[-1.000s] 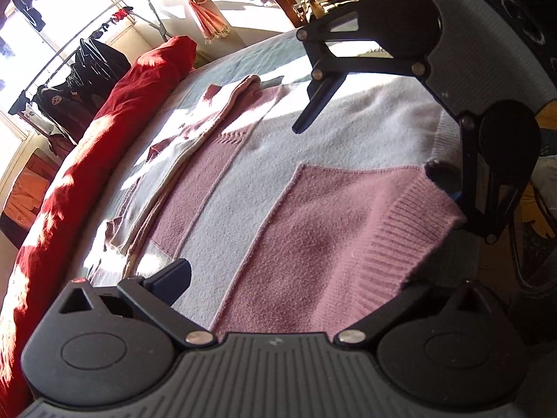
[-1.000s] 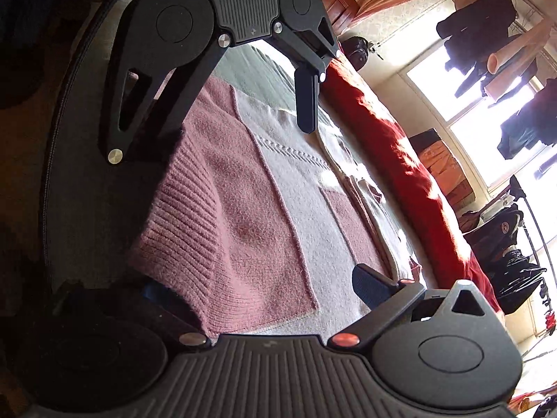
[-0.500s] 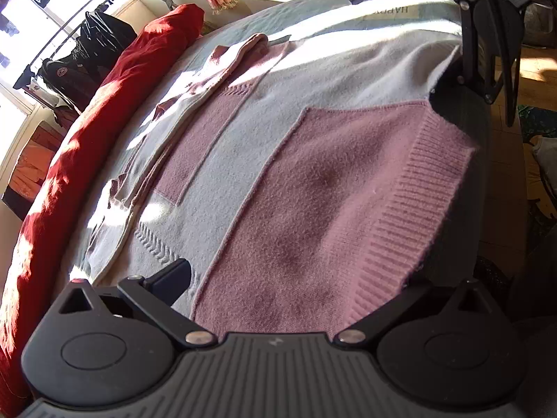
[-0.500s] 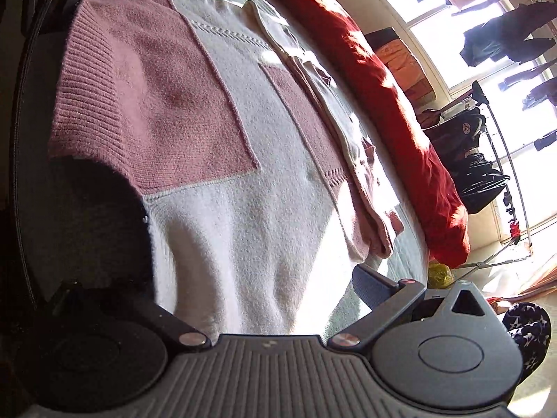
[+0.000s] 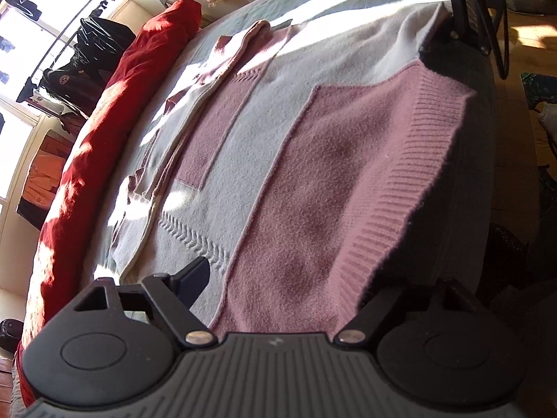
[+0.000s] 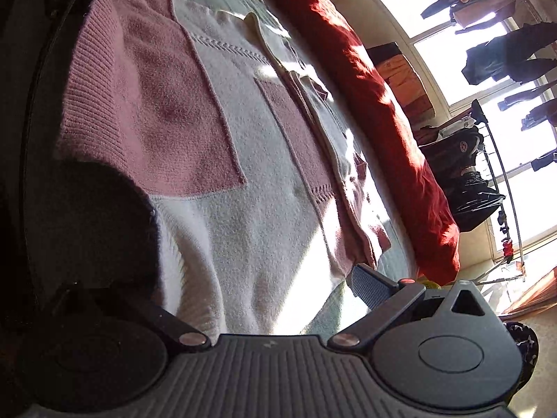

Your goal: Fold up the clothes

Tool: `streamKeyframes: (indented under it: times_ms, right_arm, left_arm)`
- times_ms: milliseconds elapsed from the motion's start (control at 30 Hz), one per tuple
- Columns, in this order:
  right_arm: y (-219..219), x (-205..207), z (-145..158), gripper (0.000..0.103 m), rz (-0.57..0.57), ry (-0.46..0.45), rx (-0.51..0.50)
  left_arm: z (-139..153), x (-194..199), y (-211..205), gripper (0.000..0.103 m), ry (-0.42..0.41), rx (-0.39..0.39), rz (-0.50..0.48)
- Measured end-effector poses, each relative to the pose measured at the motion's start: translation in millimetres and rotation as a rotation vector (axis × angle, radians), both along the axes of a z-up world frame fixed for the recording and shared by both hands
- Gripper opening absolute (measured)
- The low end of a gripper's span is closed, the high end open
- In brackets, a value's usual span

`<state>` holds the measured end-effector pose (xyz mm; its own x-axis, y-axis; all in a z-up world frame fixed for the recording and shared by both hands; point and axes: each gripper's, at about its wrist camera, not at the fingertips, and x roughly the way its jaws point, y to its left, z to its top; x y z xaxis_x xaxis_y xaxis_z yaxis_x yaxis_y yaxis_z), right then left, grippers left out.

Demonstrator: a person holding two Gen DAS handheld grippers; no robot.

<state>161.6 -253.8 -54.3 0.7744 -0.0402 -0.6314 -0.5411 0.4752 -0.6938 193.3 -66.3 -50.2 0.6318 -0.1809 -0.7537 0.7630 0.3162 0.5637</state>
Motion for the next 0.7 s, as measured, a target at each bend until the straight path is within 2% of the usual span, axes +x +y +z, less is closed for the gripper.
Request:
streamKeyframes:
  times_ms: [33,100,200,233,300,467,533,633,700]
  right_arm:
    - [0,1,1,0.103,0.007,0.029,0.009]
    - [0,3,2,0.098,0.026,0.082,0.017]
    - [-1,6,4,0.085,0.060,0.141,0.019]
    - [-1,7,5,0.083,0.070,0.160,0.020]
    - [-1,12,7,0.072,0.072,0.200,0.030]
    - [-3,21,13,0.058,0.055,0.284,0.068]
    - [-3,25,17,0.047,0.039,0.336,0.101]
    - [-5,31,23,0.024,0.018,0.421,0.157]
    - [-6,35,27,0.019,0.009,0.463,0.183]
  left_arm:
    - [0,-1,0,0.067,0.023,0.006,-0.011]
    - [-1,-2,-1,0.052,0.065,0.017,-0.033]
    - [-2,-3,-3,0.043,0.098,0.024,-0.054]
    - [-2,-2,-3,0.042,0.109,0.024,-0.057]
    - [-1,1,-3,0.040,0.127,0.020,-0.058]
    - [7,15,-2,0.040,0.191,-0.002,-0.033]
    - [13,23,-1,0.034,0.237,-0.031,0.002]
    - [19,33,0,0.025,0.296,-0.069,0.047]
    - [21,36,0,0.017,0.309,-0.071,0.047]
